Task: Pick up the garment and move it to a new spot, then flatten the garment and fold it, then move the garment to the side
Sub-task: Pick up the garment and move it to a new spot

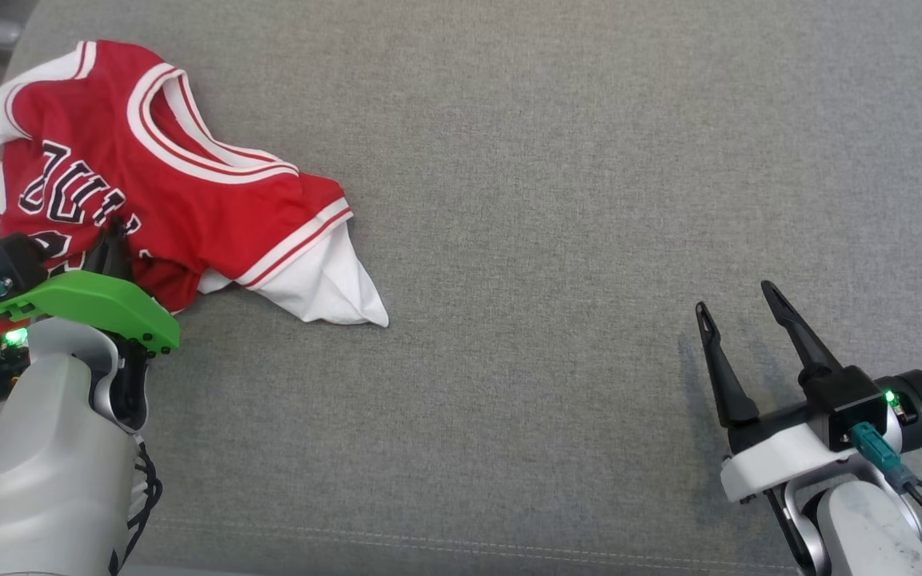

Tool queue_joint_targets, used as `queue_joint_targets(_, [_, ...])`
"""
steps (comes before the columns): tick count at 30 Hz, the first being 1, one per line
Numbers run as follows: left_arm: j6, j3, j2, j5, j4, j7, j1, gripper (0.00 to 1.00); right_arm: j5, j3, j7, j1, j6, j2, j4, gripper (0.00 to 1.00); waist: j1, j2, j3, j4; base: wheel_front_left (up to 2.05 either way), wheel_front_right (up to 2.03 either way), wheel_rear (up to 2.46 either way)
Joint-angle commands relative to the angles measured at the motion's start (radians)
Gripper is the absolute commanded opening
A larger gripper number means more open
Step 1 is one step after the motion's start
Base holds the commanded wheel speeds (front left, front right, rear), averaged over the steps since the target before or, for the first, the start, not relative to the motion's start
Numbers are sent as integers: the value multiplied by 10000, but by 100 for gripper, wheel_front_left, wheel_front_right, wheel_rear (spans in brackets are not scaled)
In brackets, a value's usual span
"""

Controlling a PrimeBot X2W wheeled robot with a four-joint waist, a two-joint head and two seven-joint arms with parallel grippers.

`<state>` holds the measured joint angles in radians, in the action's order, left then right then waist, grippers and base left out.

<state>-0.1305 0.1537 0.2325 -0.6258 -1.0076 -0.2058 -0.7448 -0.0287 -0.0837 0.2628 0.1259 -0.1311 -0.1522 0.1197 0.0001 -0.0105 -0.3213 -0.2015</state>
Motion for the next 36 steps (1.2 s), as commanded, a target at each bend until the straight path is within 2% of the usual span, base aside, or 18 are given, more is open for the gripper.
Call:
queue_joint_targets(1, [-1, 156, 103, -102, 170, -111, 176, 0, 36, -15, 31, -192, 6, 27, 48, 100, -1, 105, 543, -162, 0, 0, 0])
queue_joint_targets(9, [-2, 1025, 301, -475, 1527, -319, 427, 0, 150, -108, 31, -543, 6, 302, 186, 100, -1, 105, 1510, -75, 0, 0, 0])
queue_joint_targets(15, [-2, 1621, 249, -683, 3019, -151, 316, 0, 228, -107, 31, -791, 6, 522, 206, 100, -1, 105, 2040, 296, 0, 0, 0])
queue_joint_targets(22, [13, 2264, -140, -815, 5376, 524, 165, 0, 262, -4, 31, -1062, 6, 698, 180, 100, -1, 105, 2359, 1003, 0, 0, 0])
queue_joint_targets(30, [291, 2988, -843, -1092, 8219, 1593, 643, 0, 253, 76, 31, -994, 6, 785, 96, 100, -1, 105, 2355, 2074, 0, 0, 0])
queue_joint_targets(33, [456, 3271, -1024, -1235, 8910, 1978, 858, 0, 256, 65, 31, -918, 6, 815, 88, 100, -1, 105, 2264, 2504, 0, 0, 0])
queue_joint_targets(36, [639, 3474, -1084, -1284, 9039, 2257, 1078, 0, 270, 68, 31, -859, 5, 843, 111, 100, -1, 105, 2145, 2918, 0, 0, 0])
